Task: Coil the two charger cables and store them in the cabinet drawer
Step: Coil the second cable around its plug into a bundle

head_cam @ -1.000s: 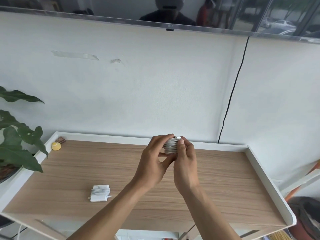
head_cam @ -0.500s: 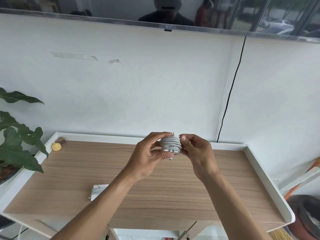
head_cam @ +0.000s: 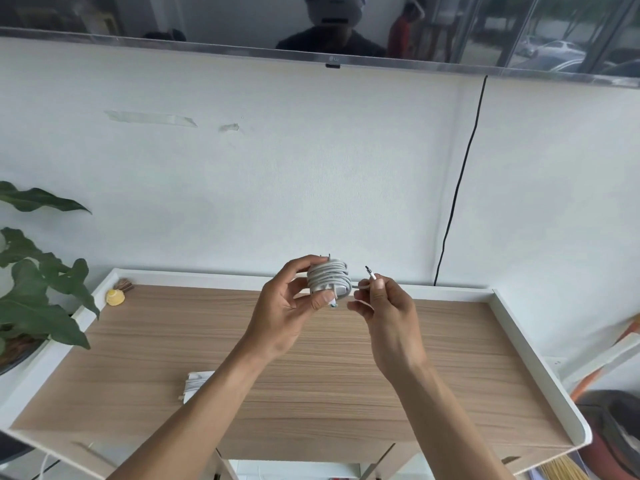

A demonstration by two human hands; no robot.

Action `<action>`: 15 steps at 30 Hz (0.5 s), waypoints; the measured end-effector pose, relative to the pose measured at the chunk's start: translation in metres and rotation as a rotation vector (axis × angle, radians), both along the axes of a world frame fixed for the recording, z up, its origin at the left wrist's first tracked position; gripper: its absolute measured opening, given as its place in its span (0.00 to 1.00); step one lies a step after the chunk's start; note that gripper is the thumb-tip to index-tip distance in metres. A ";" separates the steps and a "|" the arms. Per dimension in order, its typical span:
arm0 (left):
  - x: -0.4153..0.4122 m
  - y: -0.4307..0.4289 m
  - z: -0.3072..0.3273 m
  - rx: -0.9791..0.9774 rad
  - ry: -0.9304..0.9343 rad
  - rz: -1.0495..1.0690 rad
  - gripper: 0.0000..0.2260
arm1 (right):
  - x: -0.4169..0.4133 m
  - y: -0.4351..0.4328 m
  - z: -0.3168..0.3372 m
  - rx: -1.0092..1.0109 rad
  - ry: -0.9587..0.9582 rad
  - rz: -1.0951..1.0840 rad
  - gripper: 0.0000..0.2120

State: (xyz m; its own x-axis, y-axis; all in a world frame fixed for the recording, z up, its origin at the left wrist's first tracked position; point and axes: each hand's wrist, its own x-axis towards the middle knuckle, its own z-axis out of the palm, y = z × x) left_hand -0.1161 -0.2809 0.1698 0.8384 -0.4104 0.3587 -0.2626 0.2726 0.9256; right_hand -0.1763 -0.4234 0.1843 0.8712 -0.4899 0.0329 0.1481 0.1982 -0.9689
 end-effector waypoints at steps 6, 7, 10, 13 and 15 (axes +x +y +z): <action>-0.004 0.002 0.009 -0.012 -0.025 -0.027 0.18 | -0.003 0.000 -0.006 0.076 -0.076 -0.024 0.12; -0.005 0.001 0.010 -0.017 -0.023 -0.034 0.18 | -0.005 -0.001 -0.008 0.092 -0.083 -0.032 0.13; -0.008 0.000 0.010 -0.017 -0.025 -0.042 0.19 | -0.007 -0.003 -0.008 0.104 -0.107 -0.029 0.13; -0.009 0.002 0.008 0.029 -0.023 -0.070 0.19 | -0.010 -0.005 0.001 0.033 -0.154 0.021 0.10; -0.010 0.004 0.010 0.052 -0.032 -0.093 0.19 | -0.010 -0.007 0.009 -0.013 -0.180 0.075 0.10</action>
